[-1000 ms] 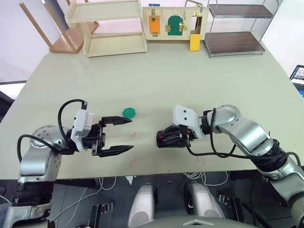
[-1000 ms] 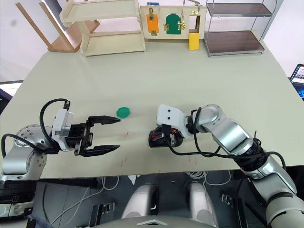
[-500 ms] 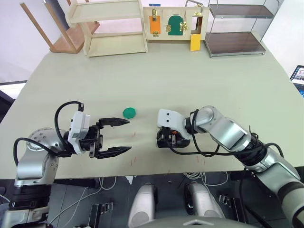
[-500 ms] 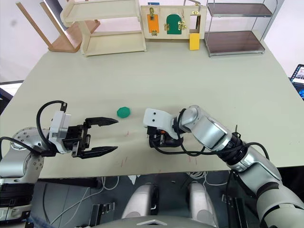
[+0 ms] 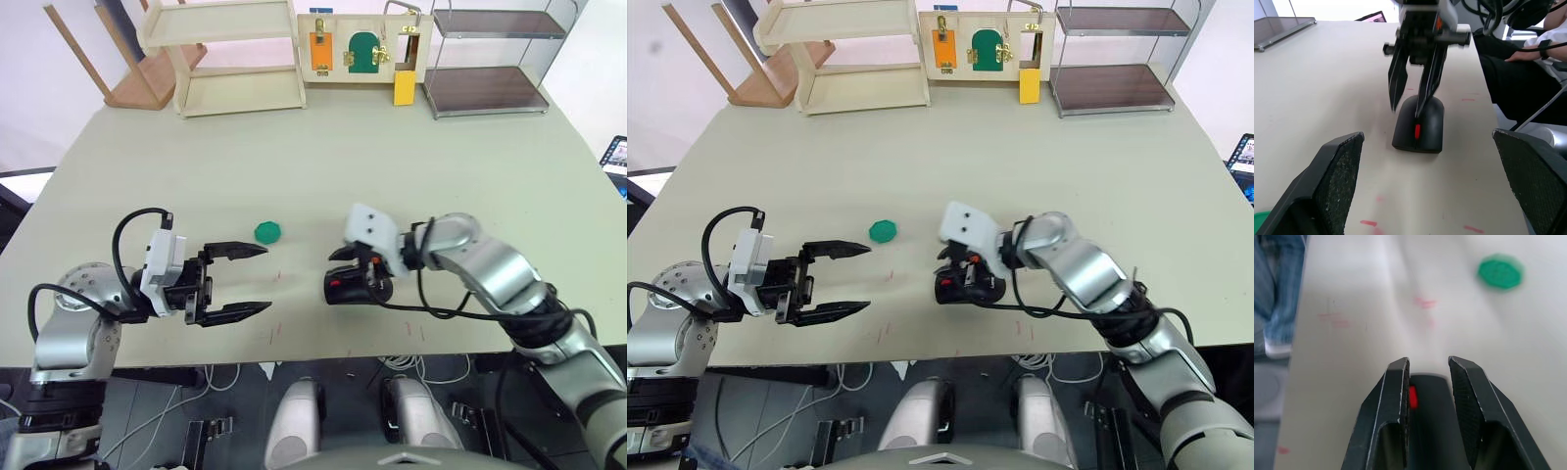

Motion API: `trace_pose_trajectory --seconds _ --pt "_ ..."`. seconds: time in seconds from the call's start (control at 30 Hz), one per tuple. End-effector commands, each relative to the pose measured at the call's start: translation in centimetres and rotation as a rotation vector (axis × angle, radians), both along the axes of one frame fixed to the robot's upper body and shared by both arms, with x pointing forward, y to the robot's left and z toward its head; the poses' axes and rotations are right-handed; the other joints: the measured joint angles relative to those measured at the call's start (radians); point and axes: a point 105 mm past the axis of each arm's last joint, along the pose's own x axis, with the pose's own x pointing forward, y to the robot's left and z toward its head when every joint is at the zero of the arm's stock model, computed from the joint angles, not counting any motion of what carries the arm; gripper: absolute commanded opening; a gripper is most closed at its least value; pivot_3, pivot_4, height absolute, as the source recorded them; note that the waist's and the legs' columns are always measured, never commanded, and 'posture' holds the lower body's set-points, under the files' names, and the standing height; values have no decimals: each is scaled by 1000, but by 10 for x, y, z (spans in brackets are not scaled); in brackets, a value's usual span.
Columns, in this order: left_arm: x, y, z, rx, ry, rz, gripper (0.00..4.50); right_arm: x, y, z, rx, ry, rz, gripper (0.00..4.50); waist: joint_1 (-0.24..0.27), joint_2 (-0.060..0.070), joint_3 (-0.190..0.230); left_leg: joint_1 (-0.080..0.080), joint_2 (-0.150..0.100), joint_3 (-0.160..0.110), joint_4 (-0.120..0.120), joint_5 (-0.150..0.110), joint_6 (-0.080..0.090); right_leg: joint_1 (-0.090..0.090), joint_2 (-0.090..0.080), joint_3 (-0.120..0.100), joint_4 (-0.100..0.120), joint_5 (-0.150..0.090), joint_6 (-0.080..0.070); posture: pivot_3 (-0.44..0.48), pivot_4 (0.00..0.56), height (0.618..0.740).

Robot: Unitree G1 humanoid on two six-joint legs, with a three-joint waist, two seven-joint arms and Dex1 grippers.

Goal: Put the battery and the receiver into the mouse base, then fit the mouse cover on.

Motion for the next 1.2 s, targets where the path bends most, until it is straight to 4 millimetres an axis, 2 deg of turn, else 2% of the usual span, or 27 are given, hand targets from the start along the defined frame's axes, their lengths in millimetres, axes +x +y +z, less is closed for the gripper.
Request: trace_pose_trajectory --seconds 0.03,0.17,0.27,0.5,0.73,0.9,1.07,1.13,1.2 --pt "1 -3 5 7 -45 -6 4500 -12 -13 22 194 -40 57 1336 0 0 0 0 0 0 0 0 0 0 0 0 0 0 0 0 150 740" --pt "1 -3 5 8 -47 -9 4500 -17 -30 19 309 -59 59 1336 0 0 0 0 0 0 0 0 0 0 1 0 0 0 0 0 150 740" --pt "2 -4 4 9 -48 -13 4500 -18 -40 8 327 -71 46 1336 -1 0 0 0 0 0 0 0 0 1 0 0 0 0 0 0 150 740" --pt "5 -4 4 10 -50 -22 4500 -20 -49 -14 450 -76 77 1336 -2 0 0 2 0 0 1 0 0 1 1 1 0 0 0 0 150 740" --pt "5 -2 3 12 -44 -23 4500 -14 -57 -43 424 -87 75 1336 0 0 0 2 0 0 1 0 0 1 2 1 0 0 0 0 150 740" --pt "4 -1 3 11 -35 -22 4500 -10 -59 -69 329 -57 45 1336 -1 0 0 2 0 0 1 0 0 1 1 1 1 0 0 0 150 740" --pt "3 1 3 13 -35 -12 4500 -9 -60 -85 274 -27 13 1336 -2 0 0 3 1 0 1 0 0 2 2 1 1 0 0 0 150 740" --pt "3 2 2 13 -27 2 4500 -9 -61 -87 257 -39 14 1336 -2 0 -1 4 1 0 1 0 0 3 2 1 1 0 0 0 150 740" --pt "4 4 1 9 -13 34 4500 -7 -63 -75 298 -81 5 1336 -2 0 -1 4 1 0 1 0 0 3 2 1 1 0 0 0 150 740"
